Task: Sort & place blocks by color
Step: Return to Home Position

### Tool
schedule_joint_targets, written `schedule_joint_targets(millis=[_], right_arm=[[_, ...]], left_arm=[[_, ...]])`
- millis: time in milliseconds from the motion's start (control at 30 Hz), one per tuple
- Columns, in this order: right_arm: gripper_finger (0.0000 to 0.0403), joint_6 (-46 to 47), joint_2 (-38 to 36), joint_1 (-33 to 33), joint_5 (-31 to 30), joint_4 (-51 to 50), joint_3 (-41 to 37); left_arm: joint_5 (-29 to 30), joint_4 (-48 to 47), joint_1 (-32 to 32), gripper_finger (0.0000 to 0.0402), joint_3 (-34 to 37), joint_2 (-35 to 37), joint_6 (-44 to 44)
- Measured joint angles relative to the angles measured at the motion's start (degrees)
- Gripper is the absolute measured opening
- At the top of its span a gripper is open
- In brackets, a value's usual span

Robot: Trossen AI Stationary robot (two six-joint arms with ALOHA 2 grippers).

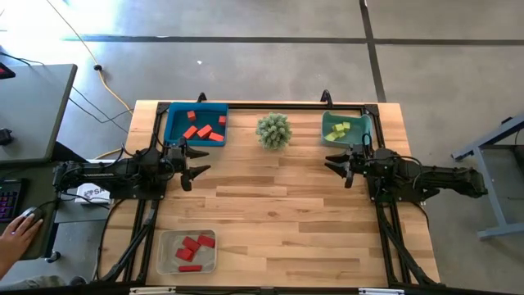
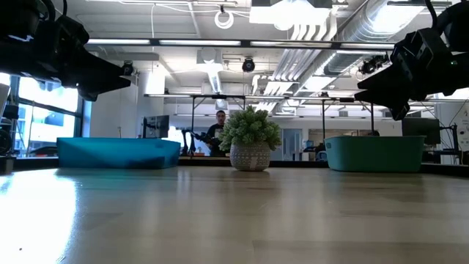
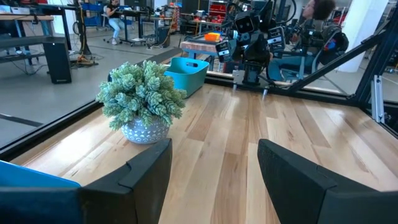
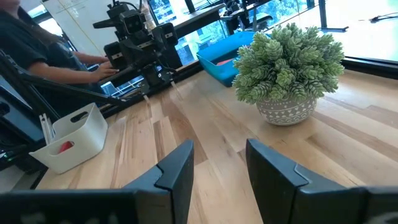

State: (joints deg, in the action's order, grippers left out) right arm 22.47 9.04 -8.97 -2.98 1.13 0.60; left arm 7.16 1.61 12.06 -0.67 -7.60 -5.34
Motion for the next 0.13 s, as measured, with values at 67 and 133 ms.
schedule_joint_targets(millis=[67,133], right_arm=[[0.0134,0.0,0.0,0.0,0.0,0.0,0.0],[0.0134,0.0,0.0,0.0,0.0,0.0,0.0]], left_arm=[[0.0,0.0,0.0,0.0225,0.0,0.0,0.0],[0.0,0.0,0.0,0.0225,0.0,0.0,0.0]])
